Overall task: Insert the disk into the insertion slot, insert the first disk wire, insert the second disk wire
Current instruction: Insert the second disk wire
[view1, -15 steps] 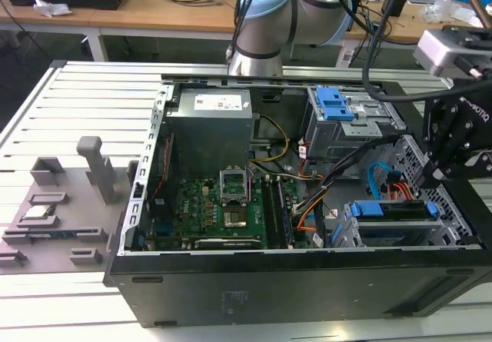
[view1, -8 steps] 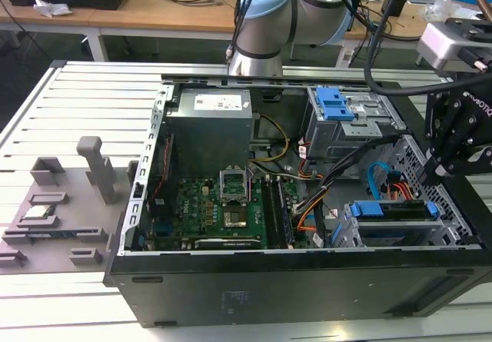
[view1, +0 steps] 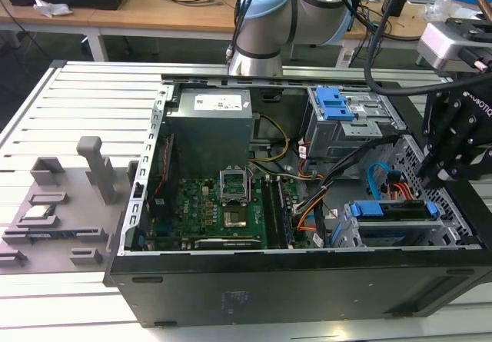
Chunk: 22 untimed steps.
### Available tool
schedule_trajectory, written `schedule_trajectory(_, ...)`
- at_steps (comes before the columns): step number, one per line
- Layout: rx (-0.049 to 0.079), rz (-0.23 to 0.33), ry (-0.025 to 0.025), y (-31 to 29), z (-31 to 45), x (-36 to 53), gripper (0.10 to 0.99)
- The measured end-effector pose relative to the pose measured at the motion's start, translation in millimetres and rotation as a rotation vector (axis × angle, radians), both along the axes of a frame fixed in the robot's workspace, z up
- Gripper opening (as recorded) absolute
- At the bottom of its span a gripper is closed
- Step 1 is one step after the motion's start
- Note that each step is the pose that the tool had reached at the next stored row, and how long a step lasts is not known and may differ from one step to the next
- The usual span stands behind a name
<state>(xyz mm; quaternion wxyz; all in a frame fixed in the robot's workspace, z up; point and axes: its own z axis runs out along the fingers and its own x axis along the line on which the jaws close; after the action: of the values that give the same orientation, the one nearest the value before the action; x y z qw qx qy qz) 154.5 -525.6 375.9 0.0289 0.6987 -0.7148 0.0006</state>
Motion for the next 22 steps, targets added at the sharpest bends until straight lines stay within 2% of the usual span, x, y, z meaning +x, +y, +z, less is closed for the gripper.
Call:
schedule_trajectory(1,0.000,0.000,0.0000,0.0,0.0,0.0,0.302)
schedule_trajectory(3,0.000,0.000,0.0000,1.7,-0.1,-0.6,0.302)
schedule_trajectory(5,0.000,0.000,0.0000,10.1,-1.0,-7.2,0.302)
schedule_trajectory(6,0.000,0.000,0.0000,12.1,-1.6,-13.4,0.302)
schedule_trajectory(9,-0.004,0.000,0.0000,12.3,-5.2,-36.6,0.302)
schedule_trajectory(17,-0.007,0.000,0.0000,12.3,-5.6,-37.4,0.286)
schedule_trajectory(19,-0.007,0.000,0.0000,12.3,-5.6,-37.5,0.161)
schedule_trajectory(22,-0.007,0.000,0.0000,12.3,-5.6,-37.6,0.161)
